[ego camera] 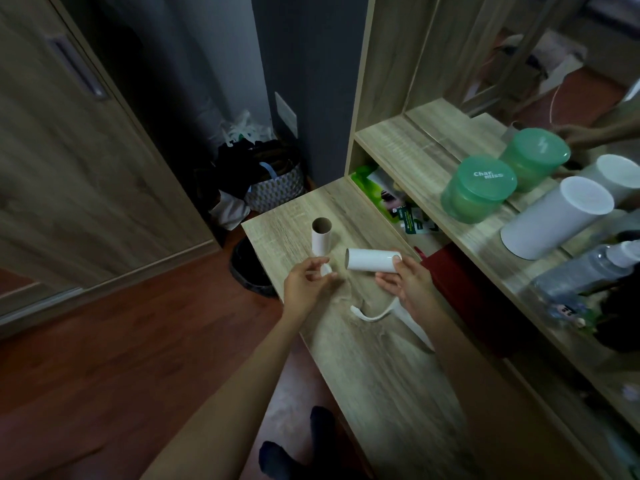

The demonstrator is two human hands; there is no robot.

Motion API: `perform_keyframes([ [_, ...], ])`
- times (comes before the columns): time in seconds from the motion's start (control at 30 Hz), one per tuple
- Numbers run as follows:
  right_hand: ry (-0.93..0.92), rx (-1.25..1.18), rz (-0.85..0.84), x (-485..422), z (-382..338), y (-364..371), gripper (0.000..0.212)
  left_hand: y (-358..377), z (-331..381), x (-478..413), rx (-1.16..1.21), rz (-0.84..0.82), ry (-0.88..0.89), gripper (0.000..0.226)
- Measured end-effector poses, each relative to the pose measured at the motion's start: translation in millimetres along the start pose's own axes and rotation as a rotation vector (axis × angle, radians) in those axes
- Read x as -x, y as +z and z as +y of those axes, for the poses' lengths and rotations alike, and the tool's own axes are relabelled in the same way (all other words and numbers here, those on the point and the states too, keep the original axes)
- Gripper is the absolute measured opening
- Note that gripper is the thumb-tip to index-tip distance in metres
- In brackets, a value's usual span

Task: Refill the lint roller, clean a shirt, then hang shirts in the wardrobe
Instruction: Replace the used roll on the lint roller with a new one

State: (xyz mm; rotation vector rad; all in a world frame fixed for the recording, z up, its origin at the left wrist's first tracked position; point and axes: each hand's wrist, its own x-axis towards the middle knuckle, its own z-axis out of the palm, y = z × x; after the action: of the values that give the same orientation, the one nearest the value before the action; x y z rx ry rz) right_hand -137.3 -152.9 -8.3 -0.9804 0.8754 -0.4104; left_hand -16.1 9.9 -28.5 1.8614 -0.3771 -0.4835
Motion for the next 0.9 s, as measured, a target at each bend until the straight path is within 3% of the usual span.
perform_keyframes([
  [0.17,-0.019,0.023,0.024,1.0,2.1,-5.5,0.03,2.1,-26.4,-13.6,-0.43,-0.085,0.095,0.039],
  [0.4,-0.031,0.027,0.013,1.8,1.3,-5.5,0.028,-12.6,-31.8,-17.5,-0.453,-0.187,0.146,0.046],
  [0.47,-0.023,0.021,0.013,2.0,0.3,-3.7,0.026,-17.8,-23.1,-14.4,-0.363,-0.15,0.148,0.045],
  [0.57,-0.033,0.022,-0.014,6.9,-2.2,2.8,0.024,-18.8,2.7,-2.5,-0.047,-0.113,0.057,0.035],
  [0.7,-0.084,0.097,-0.071,18.7,-2.8,16.9,0.035,-13.0,39.8,11.8,0.419,-0.317,-0.258,0.041],
  [0.9,-0.211,0.32,-0.169,38.0,0.1,44.4,0.042,-13.4,34.0,5.2,0.546,-0.182,-0.392,0.031],
])
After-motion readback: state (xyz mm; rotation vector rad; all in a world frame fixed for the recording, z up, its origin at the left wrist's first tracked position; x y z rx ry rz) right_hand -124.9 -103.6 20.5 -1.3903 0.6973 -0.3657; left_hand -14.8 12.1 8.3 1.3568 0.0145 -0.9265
